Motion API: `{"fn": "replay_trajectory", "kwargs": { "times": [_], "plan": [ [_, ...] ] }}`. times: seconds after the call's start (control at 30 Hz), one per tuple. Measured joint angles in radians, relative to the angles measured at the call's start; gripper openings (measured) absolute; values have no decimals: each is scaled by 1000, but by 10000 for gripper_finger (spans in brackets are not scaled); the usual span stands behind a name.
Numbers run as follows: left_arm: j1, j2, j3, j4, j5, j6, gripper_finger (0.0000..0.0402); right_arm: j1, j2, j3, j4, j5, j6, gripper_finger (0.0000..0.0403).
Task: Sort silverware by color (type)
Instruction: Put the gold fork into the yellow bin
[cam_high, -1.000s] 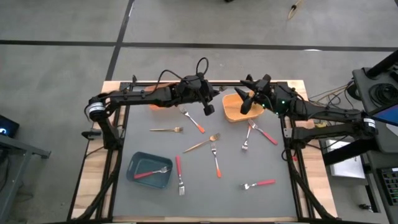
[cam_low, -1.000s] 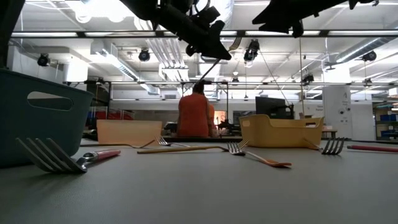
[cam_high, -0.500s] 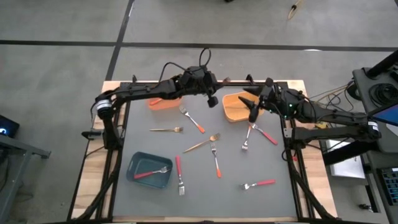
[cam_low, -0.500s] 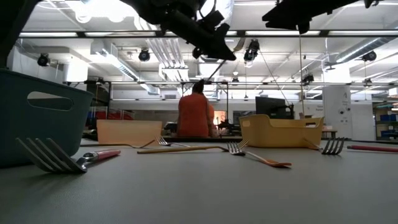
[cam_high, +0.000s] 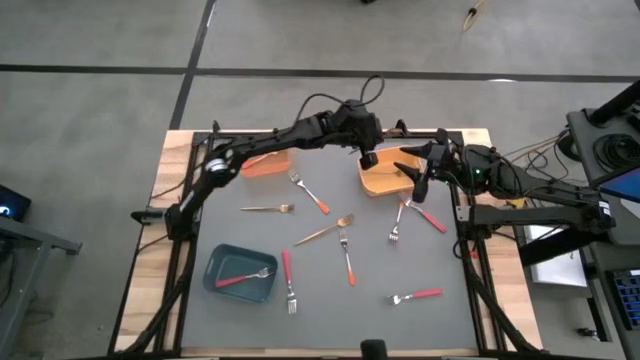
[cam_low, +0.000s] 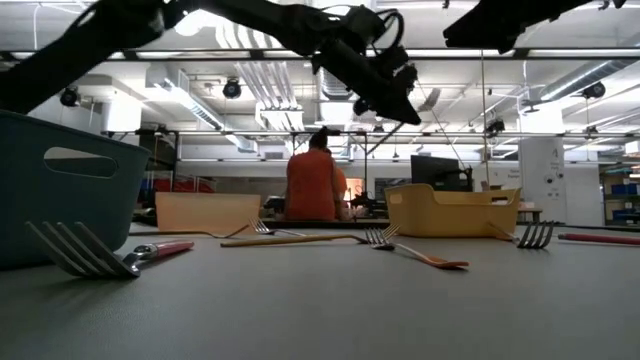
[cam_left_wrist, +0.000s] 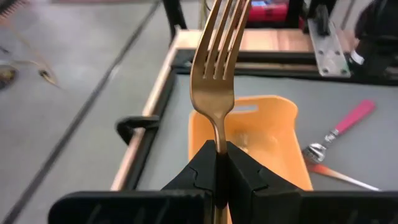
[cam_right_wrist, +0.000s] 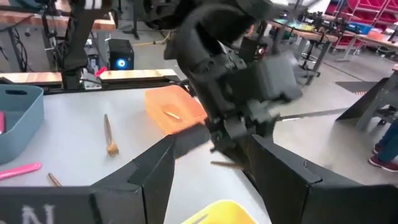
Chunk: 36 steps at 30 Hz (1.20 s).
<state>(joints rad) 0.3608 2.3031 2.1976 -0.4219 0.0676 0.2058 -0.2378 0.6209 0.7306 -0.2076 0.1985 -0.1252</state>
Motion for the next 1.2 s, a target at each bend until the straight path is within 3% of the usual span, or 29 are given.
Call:
{"fn": "replay_trajectory", "kwargs": {
  "times": [0.17, 0.53, 0.83, 0.97, 1.07, 1.2],
  "plan": [
    [-2, 114, 161, -121, 4, -2, 0, 0, 2, -1, 0, 0, -31, 194],
    [-7, 114, 43, -113, 30, -15, 0, 0, 1, -5, -40, 3, -50, 194],
    [-18, 113, 34, -115, 30, -31, 0, 0, 1, -5, -39, 6, -29, 194],
    [-33, 112, 68, -132, 30, -30, 0, 0, 15, -7, -8, 81, 75, 194],
    [-44, 111, 116, -226, 30, -8, 0, -4, 46, -7, 3, 177, 145, 194],
    [-54, 84, 148, -421, -20, 96, 0, -37, 94, -7, -32, 194, 150, 194]
  ]
}}
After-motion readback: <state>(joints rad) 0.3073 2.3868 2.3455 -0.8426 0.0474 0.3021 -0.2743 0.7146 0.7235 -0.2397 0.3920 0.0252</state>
